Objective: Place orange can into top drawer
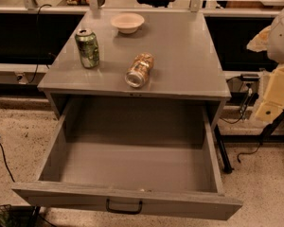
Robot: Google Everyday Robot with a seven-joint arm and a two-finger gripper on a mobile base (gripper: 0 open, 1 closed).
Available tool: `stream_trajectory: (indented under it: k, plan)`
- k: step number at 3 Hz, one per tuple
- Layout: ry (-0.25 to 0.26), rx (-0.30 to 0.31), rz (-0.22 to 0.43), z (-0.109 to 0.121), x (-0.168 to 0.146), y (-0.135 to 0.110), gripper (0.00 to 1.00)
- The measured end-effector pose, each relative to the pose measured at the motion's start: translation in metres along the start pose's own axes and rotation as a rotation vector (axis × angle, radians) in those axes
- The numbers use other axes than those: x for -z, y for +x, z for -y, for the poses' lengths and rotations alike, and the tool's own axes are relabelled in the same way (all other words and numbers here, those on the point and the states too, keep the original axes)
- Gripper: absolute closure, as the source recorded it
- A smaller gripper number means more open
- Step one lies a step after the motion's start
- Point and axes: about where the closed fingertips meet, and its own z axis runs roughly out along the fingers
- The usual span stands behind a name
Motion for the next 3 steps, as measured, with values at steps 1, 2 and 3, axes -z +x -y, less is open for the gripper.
stream_trajectory:
  k: [1,2,3]
  plan:
    - [-0.001,0.001,-0.005,0.001,-0.001,0.0,0.0]
    - [-0.023,0.034,-0.119,0.015,-0.028,0.007,0.0]
    - [-0.056,0.127,-0.174,0.032,-0.079,0.015,0.0]
